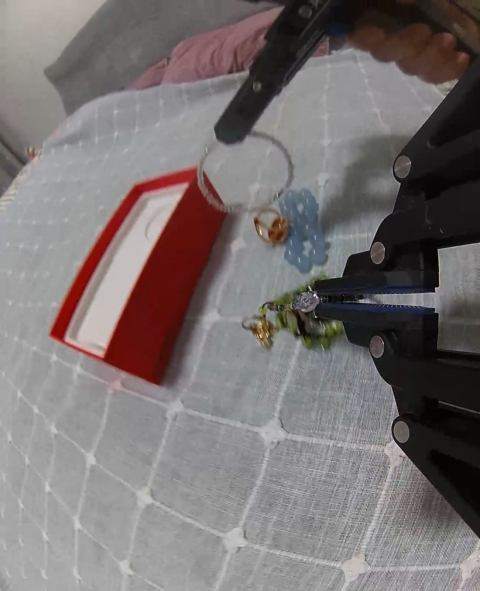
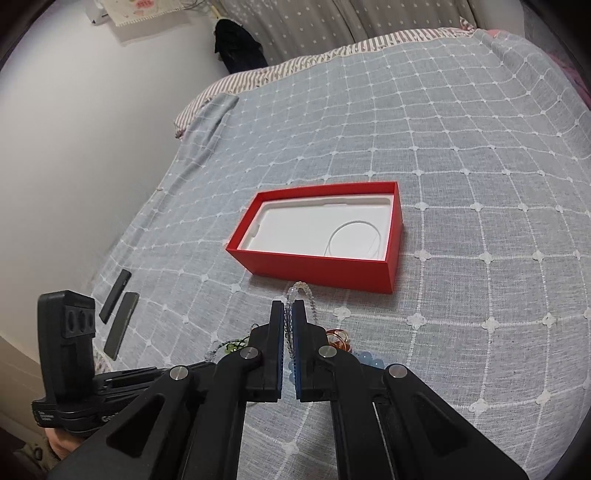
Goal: Organize jewelry
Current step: 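Lift both bracelets and carry them over the red box with both tools, then lower both bracelets into the red box and open both tools, then grasp the light blue bead bracelet with the right tool, then grasp the green beaded bracelet with the left tool while the right tool holds the blue bracelet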
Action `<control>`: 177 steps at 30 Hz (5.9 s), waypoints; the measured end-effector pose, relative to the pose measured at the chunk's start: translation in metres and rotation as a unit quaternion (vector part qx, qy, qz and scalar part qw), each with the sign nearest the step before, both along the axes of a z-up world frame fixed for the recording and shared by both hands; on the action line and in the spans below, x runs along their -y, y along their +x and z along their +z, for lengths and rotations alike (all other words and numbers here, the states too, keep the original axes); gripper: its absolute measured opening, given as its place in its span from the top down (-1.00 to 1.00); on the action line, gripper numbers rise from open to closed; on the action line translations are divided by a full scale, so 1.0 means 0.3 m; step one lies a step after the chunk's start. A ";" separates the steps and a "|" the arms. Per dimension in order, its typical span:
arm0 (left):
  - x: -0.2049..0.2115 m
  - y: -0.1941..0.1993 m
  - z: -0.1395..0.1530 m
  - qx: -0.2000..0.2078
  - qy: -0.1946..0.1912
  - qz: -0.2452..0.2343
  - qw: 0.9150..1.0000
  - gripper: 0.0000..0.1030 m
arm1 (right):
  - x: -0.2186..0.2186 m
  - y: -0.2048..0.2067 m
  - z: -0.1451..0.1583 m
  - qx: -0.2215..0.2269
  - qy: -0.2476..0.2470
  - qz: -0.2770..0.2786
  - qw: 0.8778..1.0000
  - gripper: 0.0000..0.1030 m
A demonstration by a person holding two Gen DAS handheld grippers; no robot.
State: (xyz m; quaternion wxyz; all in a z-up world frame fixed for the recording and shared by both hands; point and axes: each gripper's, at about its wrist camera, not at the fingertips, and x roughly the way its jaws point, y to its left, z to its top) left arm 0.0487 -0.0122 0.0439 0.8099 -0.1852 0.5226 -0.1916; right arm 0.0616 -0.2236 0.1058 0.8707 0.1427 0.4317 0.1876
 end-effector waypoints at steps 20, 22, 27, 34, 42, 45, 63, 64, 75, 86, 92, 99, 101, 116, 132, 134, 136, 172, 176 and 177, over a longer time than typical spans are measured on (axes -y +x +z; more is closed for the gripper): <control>0.000 0.085 0.238 0.074 -0.031 -0.037 0.996 1.00 | 0.008 0.017 0.055 0.023 0.007 -0.008 1.000 0.93; 0.012 0.123 0.252 0.078 -0.032 -0.033 0.996 1.00 | 0.009 0.034 0.073 0.030 0.001 -0.008 1.000 0.93; 0.038 0.212 0.302 0.101 -0.036 -0.029 0.994 1.00 | 0.030 0.092 0.111 0.039 0.012 -0.018 0.999 0.93; 0.068 0.319 0.266 0.105 -0.052 -0.025 0.993 1.00 | 0.021 0.194 0.104 0.029 0.034 -0.019 0.999 0.93; 0.076 0.404 0.179 0.101 -0.057 -0.028 0.993 1.00 | 0.001 0.294 0.034 0.010 0.075 -0.005 0.997 0.93; 0.053 0.439 0.136 0.090 -0.054 -0.022 0.994 1.00 | 0.011 0.316 -0.013 -0.008 0.082 -0.010 0.997 0.93; 0.045 0.441 0.089 0.076 0.034 -0.023 0.996 0.85 | 0.076 0.295 -0.059 -0.022 -0.020 -0.084 0.996 0.82; 0.042 0.440 0.092 0.075 0.037 -0.021 0.996 0.80 | 0.078 0.288 -0.054 -0.020 -0.022 -0.086 0.996 0.82; -0.024 0.321 0.159 0.110 0.083 0.022 0.990 0.27 | 0.070 0.147 0.074 0.014 -0.019 -0.085 0.996 0.25; -0.036 0.133 0.135 0.108 0.143 0.040 0.983 -0.33 | 0.080 0.041 0.033 -0.041 -0.037 -0.089 0.994 0.03; -0.023 0.114 0.109 0.096 0.150 0.031 0.984 -0.46 | 0.049 0.014 0.024 -0.057 -0.043 -0.070 0.995 0.03; 0.013 0.095 0.101 0.092 0.153 0.001 0.984 -0.77 | 0.045 0.033 -0.062 -0.117 -0.029 -0.051 0.991 0.03; 0.020 0.095 0.094 0.085 0.150 -0.007 0.985 -0.77 | 0.065 0.042 -0.099 -0.146 -0.013 -0.057 0.987 0.03; 0.051 0.073 0.089 0.092 0.166 -0.023 0.981 -0.77 | 0.067 0.049 -0.163 -0.186 -0.015 -0.065 0.980 0.03; 0.023 0.113 0.036 0.057 0.158 -0.012 0.986 -0.19 | 0.012 0.061 -0.225 -0.155 -0.148 -0.054 0.975 0.39; 0.021 0.118 0.027 0.053 0.160 -0.011 0.986 -0.13 | -0.004 0.059 -0.229 -0.147 -0.140 -0.034 0.979 0.61; 0.019 0.122 0.022 0.049 0.157 -0.011 0.986 -0.08 | -0.016 0.056 -0.228 -0.141 -0.146 -0.028 0.979 0.72; 0.012 0.127 0.011 0.001 0.100 -0.046 0.994 0.92 | -0.007 -0.057 0.097 0.006 -0.035 -0.003 0.999 0.77; 0.023 0.126 0.003 -0.005 0.091 -0.054 0.994 0.92 | -0.001 -0.059 0.104 0.008 -0.030 -0.004 1.000 0.77; 0.024 0.127 0.000 -0.006 0.088 -0.053 0.995 0.92 | 0.002 -0.060 0.106 0.009 -0.029 -0.005 1.000 0.77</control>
